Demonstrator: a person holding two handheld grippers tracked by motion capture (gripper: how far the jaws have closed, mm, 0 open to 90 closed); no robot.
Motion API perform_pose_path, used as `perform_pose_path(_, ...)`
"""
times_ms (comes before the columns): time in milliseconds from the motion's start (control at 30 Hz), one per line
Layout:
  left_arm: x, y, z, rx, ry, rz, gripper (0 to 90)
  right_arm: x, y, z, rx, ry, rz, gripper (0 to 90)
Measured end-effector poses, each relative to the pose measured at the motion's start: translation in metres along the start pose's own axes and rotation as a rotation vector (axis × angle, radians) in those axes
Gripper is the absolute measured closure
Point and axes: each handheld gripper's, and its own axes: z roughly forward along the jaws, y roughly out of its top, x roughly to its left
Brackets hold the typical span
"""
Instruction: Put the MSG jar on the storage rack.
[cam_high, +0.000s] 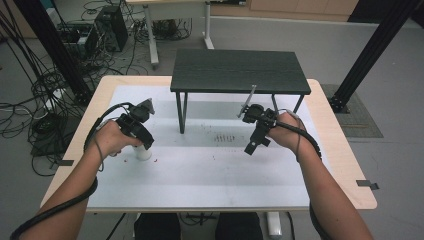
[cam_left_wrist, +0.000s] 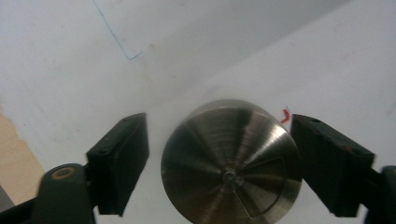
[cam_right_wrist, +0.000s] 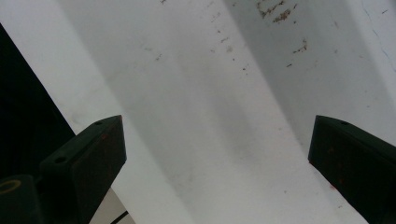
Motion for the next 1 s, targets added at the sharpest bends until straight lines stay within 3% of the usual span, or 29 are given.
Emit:
perform_pose_path(233, 0.005, 0.001, -0.001, 0.003, -0.030, -0.016, 33.6, 0.000, 0.000, 0.000, 0.002, 0.000, 0.002, 4.1)
perform_pose_path(500, 0.007, 0.002, -0.002, 0.009, -0.032, -0.017, 39.7, -0.001, -0.001, 0.001, -0.001, 0.000, 0.001, 4.1)
perform_pose_path(1000, 0.014, 0.001, -0.002, 0.005, -0.064, -0.026, 41.3, -0.001, -0.001, 0.002, 0.001, -0.001, 0.005, 4.1)
